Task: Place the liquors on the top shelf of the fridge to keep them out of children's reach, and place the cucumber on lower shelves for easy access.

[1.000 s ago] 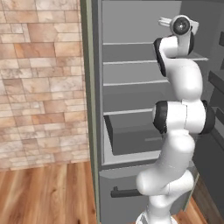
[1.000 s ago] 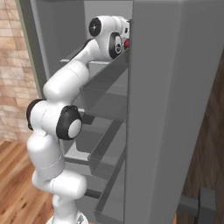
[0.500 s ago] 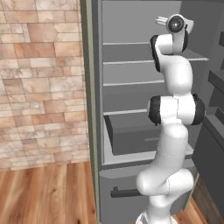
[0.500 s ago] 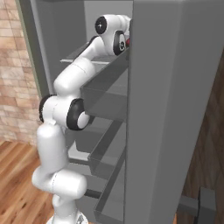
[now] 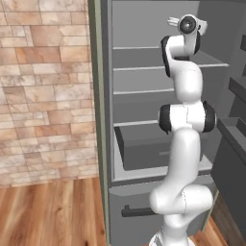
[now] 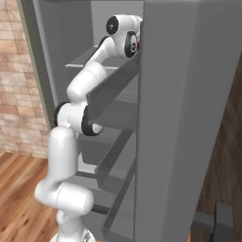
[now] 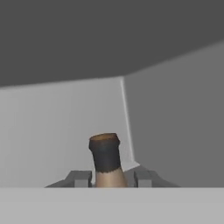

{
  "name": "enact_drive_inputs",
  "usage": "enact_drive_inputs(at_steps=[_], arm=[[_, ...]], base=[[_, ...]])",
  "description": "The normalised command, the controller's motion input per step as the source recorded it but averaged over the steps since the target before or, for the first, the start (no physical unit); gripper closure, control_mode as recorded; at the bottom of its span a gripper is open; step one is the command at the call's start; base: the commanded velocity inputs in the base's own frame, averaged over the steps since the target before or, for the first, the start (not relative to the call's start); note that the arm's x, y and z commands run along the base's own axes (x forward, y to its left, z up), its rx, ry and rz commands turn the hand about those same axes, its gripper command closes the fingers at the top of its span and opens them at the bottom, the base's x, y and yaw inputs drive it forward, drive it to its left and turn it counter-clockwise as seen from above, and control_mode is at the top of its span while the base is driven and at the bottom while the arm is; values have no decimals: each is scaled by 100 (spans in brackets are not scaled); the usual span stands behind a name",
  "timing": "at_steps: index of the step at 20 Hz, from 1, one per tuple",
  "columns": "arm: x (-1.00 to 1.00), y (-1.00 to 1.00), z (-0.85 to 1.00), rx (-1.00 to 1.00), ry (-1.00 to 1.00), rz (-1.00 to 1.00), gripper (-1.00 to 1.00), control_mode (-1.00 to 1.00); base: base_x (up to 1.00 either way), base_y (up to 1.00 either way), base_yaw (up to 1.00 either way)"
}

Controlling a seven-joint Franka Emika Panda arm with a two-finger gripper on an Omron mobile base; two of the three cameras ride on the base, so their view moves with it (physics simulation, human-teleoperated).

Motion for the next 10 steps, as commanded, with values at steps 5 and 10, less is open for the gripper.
enact_drive_inputs(at_steps=[5,10], arm=[[4,0,-16,0,-4,0,-100,-100],[-25,0,-12,-3,-7,0,-100,-100]], base=[[0,0,0],[0,0,0]])
